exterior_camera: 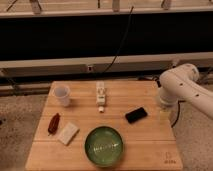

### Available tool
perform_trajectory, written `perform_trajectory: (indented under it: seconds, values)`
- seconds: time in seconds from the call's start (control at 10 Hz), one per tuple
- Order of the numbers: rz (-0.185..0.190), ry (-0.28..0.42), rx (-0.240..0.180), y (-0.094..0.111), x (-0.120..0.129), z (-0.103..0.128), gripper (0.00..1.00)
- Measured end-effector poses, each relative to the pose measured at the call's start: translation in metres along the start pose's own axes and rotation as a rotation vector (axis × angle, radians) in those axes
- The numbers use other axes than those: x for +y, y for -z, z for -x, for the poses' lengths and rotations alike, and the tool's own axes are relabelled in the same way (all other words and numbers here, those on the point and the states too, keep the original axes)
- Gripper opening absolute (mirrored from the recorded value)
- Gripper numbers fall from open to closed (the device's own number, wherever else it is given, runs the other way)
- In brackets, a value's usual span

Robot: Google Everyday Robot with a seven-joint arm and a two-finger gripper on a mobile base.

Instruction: Push the eraser across the table

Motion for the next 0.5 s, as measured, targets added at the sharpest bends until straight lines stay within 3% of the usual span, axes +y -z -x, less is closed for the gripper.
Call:
perform_trajectory:
  seconds: [0.5]
  values:
    - [0.019,0.023,-0.023,-0.02,-0.004,0.009,0.8]
